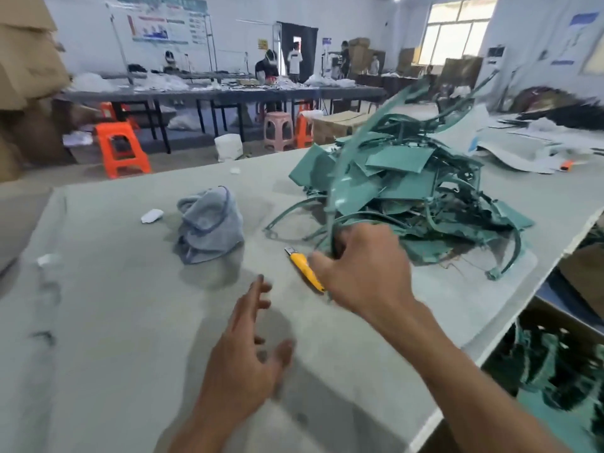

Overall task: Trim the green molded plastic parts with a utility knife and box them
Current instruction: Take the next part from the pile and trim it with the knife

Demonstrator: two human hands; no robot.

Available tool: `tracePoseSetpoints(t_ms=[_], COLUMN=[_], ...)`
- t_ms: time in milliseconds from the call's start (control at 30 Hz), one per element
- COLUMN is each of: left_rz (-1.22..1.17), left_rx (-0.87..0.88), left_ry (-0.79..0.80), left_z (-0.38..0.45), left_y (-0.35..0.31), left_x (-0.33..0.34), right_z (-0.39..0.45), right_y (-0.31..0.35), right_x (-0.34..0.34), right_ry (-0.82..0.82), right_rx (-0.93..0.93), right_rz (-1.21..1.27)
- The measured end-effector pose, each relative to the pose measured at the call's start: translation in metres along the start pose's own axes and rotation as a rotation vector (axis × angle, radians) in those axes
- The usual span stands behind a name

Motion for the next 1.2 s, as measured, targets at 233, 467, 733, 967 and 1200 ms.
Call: tracePoseSetpoints(t_ms=[233, 467, 733, 967, 1200], left_rz=[-0.251, -1.054, -1.148, -1.251, -1.339], left_rx=[-0.379, -0.731, -0.69, -0.69, -0.708], left_ry=[-0.311, -0.72, -0.546, -0.308, -0.263], left_z=[0.003, 0.018, 0.018, 0.022, 0.027], left_y=[0.005, 0.027, 0.019, 0.003, 0.005], left_x=[-0.01, -0.049, -0.044, -0.036, -0.035], right_z=[-0.045, 0.008, 0.015, 0.026, 0.018], right_y=[0.043, -0.055, -0.121, -0.128, -0.044], right_x=[0.079, 0.101, 0.121, 0.107, 0.127], right_ry=[0.576, 0.097, 0.3, 0.115, 0.465], right_rx=[-0.346, -0.053, 0.024, 0.213, 0.516], right_rz=[0.46, 0.303, -0.11, 0.305, 1.437])
Point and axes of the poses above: each hand's wrist, its own z-axis towards the middle knuckle, its own x-axis out of the palm, y = z × x, the point moved 1 cm from there along z, towards the middle knuckle, and after that the axes turned 15 degrees about z, right-handed, at the moved point
